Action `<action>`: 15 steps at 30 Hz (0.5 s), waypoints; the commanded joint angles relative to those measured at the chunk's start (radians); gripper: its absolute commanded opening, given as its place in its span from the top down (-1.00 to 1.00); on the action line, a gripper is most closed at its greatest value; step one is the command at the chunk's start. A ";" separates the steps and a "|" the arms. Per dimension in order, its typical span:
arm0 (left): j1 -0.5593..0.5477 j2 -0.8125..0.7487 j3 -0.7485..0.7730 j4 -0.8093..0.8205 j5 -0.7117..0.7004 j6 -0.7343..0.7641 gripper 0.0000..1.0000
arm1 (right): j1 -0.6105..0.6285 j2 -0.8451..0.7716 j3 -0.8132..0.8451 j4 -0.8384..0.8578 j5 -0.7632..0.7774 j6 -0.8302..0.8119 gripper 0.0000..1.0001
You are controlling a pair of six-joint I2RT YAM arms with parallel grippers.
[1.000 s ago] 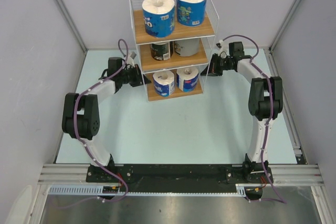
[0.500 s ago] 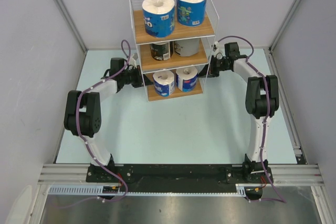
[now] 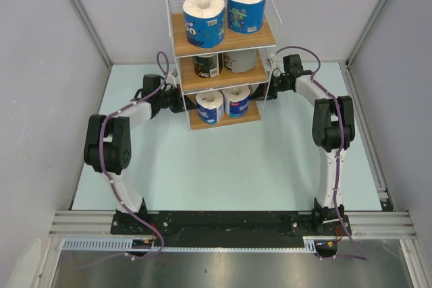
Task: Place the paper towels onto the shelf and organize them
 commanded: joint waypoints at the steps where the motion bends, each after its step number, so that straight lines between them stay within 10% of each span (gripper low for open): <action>1: -0.013 0.016 0.053 0.037 0.028 -0.016 0.99 | 0.011 0.011 0.043 -0.006 -0.029 -0.006 1.00; 15: -0.013 0.048 0.107 0.039 0.001 -0.035 0.99 | 0.013 0.006 0.029 -0.008 -0.035 -0.009 1.00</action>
